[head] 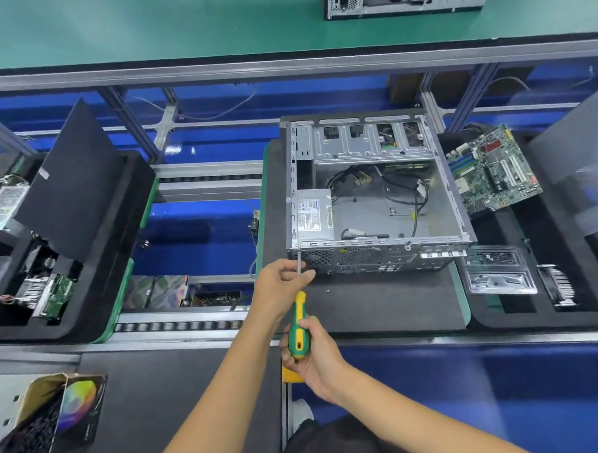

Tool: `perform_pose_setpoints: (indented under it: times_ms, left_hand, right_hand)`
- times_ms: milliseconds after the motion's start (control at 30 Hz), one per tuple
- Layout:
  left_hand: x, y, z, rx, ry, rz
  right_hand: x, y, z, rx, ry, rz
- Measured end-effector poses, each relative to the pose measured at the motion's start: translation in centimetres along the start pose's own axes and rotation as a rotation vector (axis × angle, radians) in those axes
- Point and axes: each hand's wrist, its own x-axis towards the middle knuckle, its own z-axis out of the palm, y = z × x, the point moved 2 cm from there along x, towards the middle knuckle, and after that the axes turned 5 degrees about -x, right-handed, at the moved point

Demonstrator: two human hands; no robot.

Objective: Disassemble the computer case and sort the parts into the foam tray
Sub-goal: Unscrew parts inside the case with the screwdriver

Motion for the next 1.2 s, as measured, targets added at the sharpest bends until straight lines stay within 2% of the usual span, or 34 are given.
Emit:
perform_pose_setpoints:
  times_ms: [100, 233, 433, 600, 700, 800, 900, 1033, 1200]
  left_hand:
    - [0.4, 0.1, -0.2, -0.030, -0.004, -0.044]
    - [0.7, 0.2, -0.4, -0.265, -0.095, -0.161]
    - [0.9, 0.1, -0.3, -0.304, -0.174, -0.132]
    - [2.0, 0.0, 0.2, -0.348, 0.008, -0.145]
    - [2.3, -0.1, 0.8, -0.378, 0.064, -0.168]
    - [2.3, -0.6, 1.0, -0.427, 0.059, -0.181]
    - [2.3, -0.9, 1.0, -0.444, 0.028, -0.176]
    - [2.6, -2.0, 0.8, -0.381, -0.001, -0.180]
    - [3.4, -4.6, 0.8, -0.322, 0.060, -0.221]
  right_hand:
    - [0.0, -0.6, 0.3, 0.058, -0.014, -0.009]
    - [0.2, -0.8, 0.3, 0.037, -0.053, -0.004]
    - [0.7, -0.7, 0.9, -0.028, -0.024, -0.024]
    - [0.7, -0.8, 1.0, -0.123, 0.084, -0.090]
    - [0.6, -1.0, 0.9, -0.104, 0.120, -0.098]
    - [0.5, -1.2, 0.7, -0.036, 0.088, -0.100]
    - [0.4, -1.2, 0.3, -0.080, 0.080, -0.124]
    - [0.1, -0.6, -0.2, -0.129, 0.118, -0.116]
    - [-0.4, -0.3, -1.6, -0.134, 0.203, -0.083]
